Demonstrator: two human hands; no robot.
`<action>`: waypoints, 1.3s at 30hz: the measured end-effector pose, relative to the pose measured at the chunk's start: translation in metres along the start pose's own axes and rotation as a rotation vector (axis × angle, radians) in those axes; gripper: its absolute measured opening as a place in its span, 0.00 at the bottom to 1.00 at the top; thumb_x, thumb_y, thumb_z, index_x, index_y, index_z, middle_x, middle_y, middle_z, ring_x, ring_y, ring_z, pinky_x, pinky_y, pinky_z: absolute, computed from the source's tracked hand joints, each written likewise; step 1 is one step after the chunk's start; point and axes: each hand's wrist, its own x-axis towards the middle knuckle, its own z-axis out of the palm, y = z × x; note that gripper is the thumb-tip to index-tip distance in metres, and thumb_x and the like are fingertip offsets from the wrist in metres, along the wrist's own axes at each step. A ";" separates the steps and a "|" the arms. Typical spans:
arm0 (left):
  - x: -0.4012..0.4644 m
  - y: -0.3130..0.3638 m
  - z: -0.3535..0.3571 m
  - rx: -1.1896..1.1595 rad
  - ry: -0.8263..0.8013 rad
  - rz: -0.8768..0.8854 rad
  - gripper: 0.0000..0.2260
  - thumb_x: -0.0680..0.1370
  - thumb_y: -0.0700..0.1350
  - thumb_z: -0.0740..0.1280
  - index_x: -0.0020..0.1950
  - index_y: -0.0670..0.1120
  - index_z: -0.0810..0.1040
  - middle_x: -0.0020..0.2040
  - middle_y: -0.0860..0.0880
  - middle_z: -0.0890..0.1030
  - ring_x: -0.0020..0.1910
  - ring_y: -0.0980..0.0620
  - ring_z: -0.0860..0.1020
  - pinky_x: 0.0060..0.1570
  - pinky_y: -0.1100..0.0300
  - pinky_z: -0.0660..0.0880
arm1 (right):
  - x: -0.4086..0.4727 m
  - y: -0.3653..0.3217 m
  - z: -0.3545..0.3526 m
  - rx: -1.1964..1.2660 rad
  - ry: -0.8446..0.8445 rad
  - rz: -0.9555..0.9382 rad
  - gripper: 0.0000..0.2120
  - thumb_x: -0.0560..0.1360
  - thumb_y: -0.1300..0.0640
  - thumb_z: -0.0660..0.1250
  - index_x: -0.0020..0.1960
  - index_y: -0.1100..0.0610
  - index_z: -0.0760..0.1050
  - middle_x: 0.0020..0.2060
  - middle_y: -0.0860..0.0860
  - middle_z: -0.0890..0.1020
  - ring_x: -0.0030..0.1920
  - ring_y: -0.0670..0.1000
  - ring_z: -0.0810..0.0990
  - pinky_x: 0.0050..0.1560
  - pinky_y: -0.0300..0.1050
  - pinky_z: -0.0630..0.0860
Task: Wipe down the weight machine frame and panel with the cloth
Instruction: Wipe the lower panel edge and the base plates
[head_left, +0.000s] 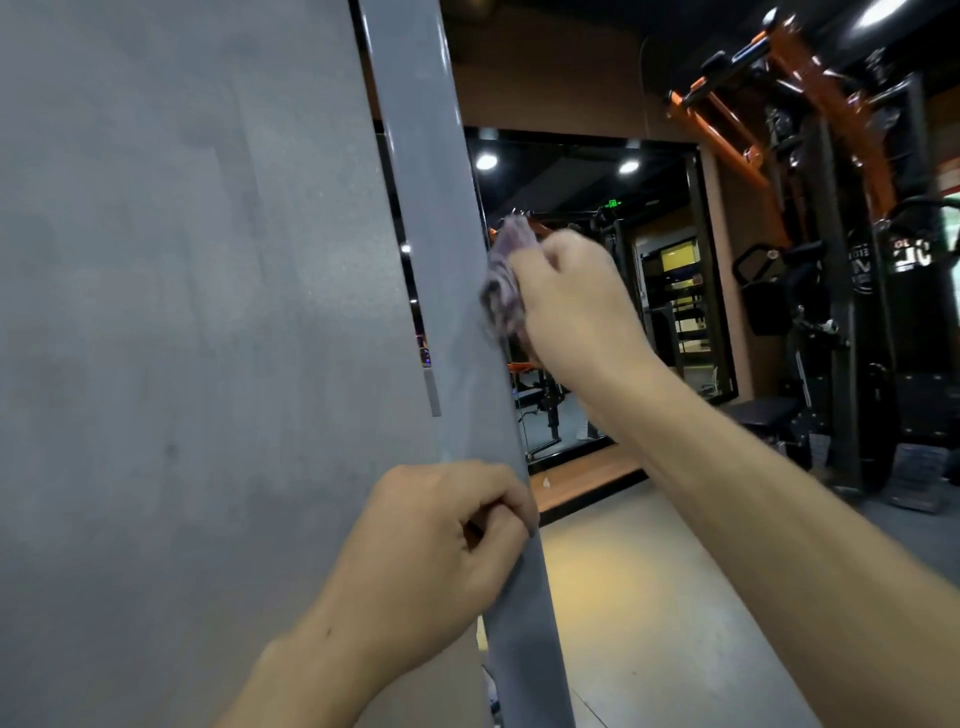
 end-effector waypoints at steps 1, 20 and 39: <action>-0.001 0.000 0.000 -0.004 0.005 0.000 0.10 0.73 0.40 0.63 0.41 0.54 0.81 0.36 0.60 0.82 0.34 0.53 0.82 0.33 0.56 0.77 | -0.012 0.010 -0.007 -0.022 0.004 -0.024 0.13 0.85 0.46 0.59 0.48 0.53 0.73 0.39 0.49 0.81 0.38 0.49 0.81 0.39 0.50 0.80; -0.008 -0.009 0.000 -0.006 -0.016 0.042 0.10 0.75 0.45 0.61 0.44 0.55 0.81 0.39 0.59 0.81 0.36 0.57 0.80 0.34 0.61 0.73 | 0.016 -0.014 -0.008 -0.925 0.131 -1.096 0.07 0.80 0.56 0.68 0.57 0.55 0.81 0.49 0.57 0.78 0.46 0.57 0.74 0.44 0.49 0.66; 0.002 -0.003 -0.009 0.055 -0.019 0.071 0.09 0.74 0.42 0.63 0.42 0.52 0.82 0.39 0.58 0.82 0.38 0.60 0.78 0.38 0.63 0.75 | -0.028 0.009 0.000 -0.802 0.099 -0.950 0.10 0.80 0.57 0.61 0.53 0.54 0.82 0.50 0.55 0.80 0.47 0.57 0.75 0.46 0.51 0.67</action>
